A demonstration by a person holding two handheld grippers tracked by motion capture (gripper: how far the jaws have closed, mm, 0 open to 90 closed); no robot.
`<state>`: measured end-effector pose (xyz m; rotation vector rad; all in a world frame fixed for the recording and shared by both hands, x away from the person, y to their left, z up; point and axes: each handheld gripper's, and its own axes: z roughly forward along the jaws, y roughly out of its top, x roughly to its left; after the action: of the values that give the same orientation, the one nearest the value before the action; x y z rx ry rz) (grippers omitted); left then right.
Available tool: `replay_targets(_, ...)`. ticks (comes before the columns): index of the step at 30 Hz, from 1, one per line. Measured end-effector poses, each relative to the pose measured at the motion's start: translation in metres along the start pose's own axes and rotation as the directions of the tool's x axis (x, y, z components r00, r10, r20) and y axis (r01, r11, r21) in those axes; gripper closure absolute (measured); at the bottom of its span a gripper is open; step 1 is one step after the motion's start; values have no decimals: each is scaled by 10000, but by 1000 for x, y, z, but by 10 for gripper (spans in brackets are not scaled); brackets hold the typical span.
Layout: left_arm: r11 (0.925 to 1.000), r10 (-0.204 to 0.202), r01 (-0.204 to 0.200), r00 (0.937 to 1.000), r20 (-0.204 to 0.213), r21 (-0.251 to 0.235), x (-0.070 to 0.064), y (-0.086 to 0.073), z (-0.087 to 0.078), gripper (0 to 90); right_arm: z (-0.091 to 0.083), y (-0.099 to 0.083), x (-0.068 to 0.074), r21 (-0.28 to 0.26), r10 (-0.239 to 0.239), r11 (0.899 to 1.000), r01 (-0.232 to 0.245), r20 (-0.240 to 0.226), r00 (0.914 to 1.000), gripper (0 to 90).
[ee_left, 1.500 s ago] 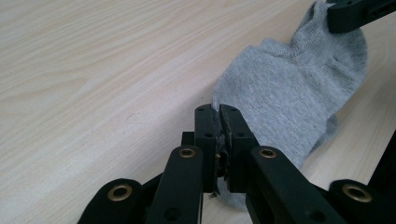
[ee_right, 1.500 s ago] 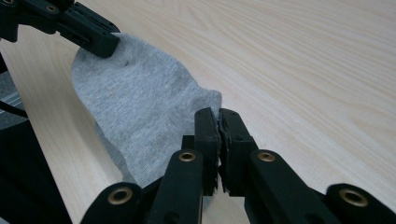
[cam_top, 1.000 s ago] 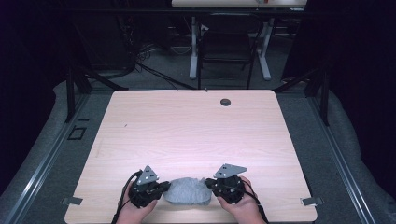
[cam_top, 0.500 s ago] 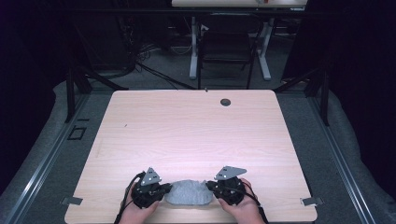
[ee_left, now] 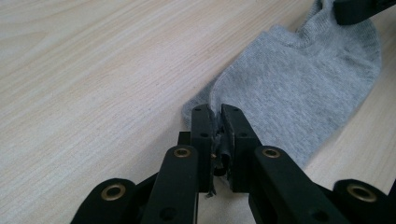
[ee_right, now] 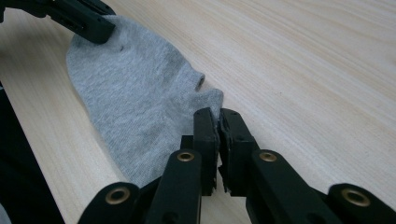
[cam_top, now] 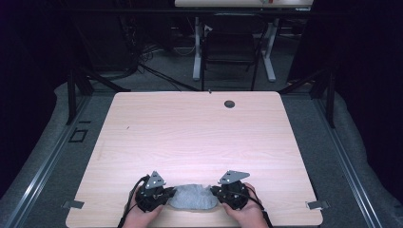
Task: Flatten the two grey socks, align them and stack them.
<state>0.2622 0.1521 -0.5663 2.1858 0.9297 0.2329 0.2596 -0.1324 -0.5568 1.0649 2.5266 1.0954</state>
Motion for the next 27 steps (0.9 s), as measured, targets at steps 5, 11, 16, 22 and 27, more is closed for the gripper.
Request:
replay_targets(5, 10000, 0, -1, 10000, 30, 16, -1, -1, 2, 815, 3, -2, 0, 236, -79, 9997, 78, 13, 10000, 837)
replay_targets(11, 9988, 273, -276, 9996, -81, -415, -5, 5, -8, 707, -6, 1, -1, -388, 58, 9992, -55, 78, 10000, 732)
replay_targets(16, 9969, 372, -367, 9993, 46, -691, -10, 8, -12, 672, -13, 6, 8, -762, -238, 9968, 227, -137, 9996, 715)
replay_targets(22, 9971, 650, -643, 9977, 177, -399, -14, 5, -3, 602, 4, 1, 17, -245, -785, 9967, 777, -357, 9963, 654)
replay_targets(27, 9978, 663, -664, 9975, 235, 14, -12, -1, 3, 584, 12, -3, 19, 203, -1009, 9946, 1015, -288, 9945, 639)
